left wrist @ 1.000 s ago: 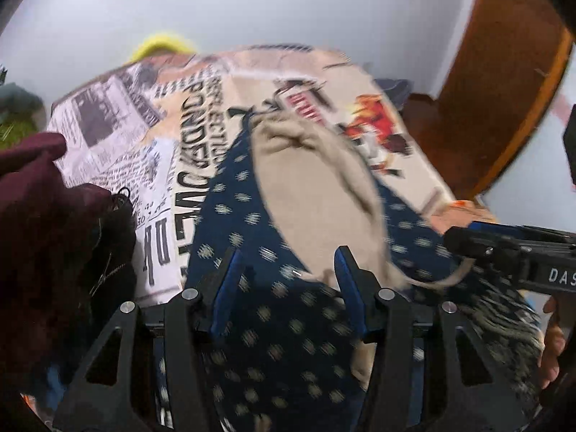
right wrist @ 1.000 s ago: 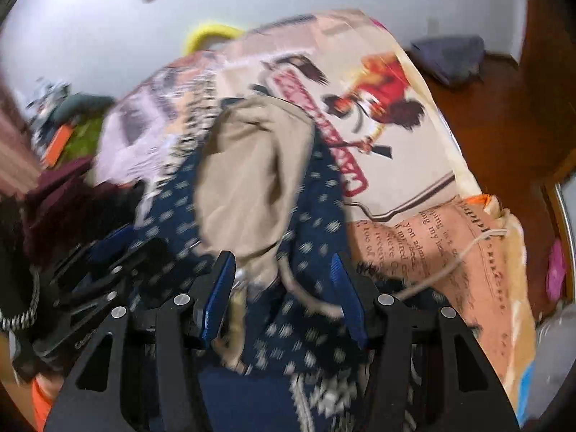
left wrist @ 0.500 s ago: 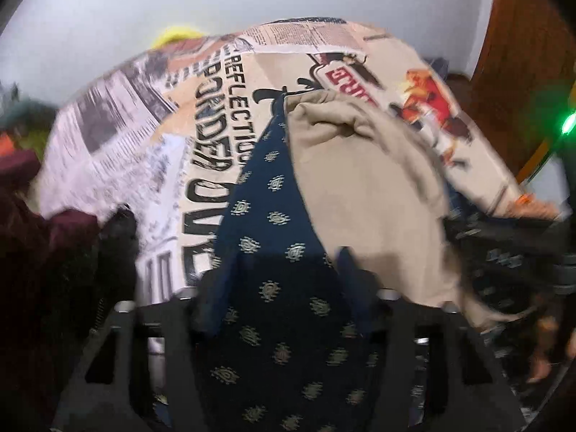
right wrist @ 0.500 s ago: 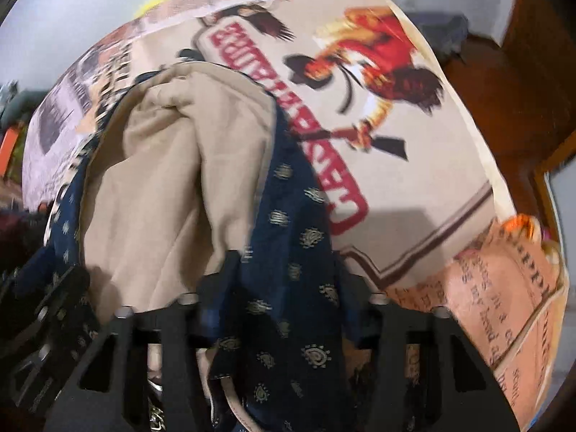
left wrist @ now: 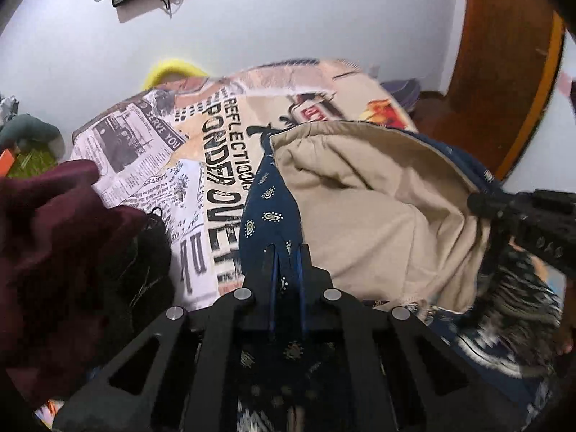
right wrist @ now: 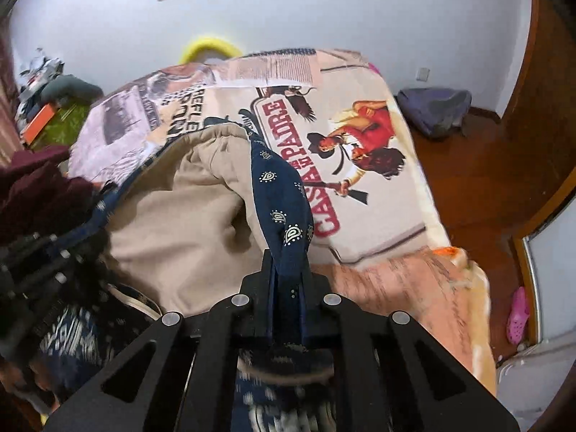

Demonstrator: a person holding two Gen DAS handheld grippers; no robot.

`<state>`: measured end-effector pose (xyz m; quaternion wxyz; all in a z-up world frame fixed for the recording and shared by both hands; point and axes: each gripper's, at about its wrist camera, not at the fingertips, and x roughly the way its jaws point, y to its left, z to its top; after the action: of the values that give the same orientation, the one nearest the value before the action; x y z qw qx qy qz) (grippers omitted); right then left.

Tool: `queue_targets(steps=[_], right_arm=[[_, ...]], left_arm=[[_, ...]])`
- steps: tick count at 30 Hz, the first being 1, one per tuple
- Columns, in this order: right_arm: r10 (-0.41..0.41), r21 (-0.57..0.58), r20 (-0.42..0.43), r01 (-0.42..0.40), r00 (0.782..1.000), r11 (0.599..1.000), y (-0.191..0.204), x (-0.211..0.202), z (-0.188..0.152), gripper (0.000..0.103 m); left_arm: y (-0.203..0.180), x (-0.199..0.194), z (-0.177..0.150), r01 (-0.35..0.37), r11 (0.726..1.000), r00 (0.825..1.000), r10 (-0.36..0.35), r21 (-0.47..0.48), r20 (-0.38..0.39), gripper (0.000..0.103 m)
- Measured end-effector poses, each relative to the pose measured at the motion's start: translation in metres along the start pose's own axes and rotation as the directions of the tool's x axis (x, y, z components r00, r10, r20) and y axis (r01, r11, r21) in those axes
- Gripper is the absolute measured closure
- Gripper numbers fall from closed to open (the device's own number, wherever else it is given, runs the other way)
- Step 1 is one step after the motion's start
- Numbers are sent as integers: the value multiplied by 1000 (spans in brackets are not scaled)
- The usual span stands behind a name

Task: Fold large clothes
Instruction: 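Lift the hood with both grippers and fold it down over the hoodie body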

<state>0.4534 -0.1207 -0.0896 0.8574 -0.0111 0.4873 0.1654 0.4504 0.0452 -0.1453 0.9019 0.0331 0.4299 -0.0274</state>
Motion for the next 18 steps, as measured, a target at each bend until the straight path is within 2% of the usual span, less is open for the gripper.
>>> queue_targets(steps=[5, 10, 13, 18], right_arm=[[58, -33, 3, -58, 998, 998, -3, -37, -33, 94], [125, -26, -17, -126, 992, 992, -5, -60, -70, 94], [90, -57, -11, -90, 996, 994, -4, -64, -86, 94], [58, -47, -75, -62, 995, 997, -11, -57, -112, 94]], left_arm=[[-12, -55, -37, 34, 998, 999, -36, 55, 32, 95], [-17, -89, -83, 91, 993, 996, -90, 77, -6, 95], [-21, -95, -105, 94, 991, 995, -91, 92, -34, 95], [-19, -85, -135, 101, 993, 992, -96, 61, -82, 95]])
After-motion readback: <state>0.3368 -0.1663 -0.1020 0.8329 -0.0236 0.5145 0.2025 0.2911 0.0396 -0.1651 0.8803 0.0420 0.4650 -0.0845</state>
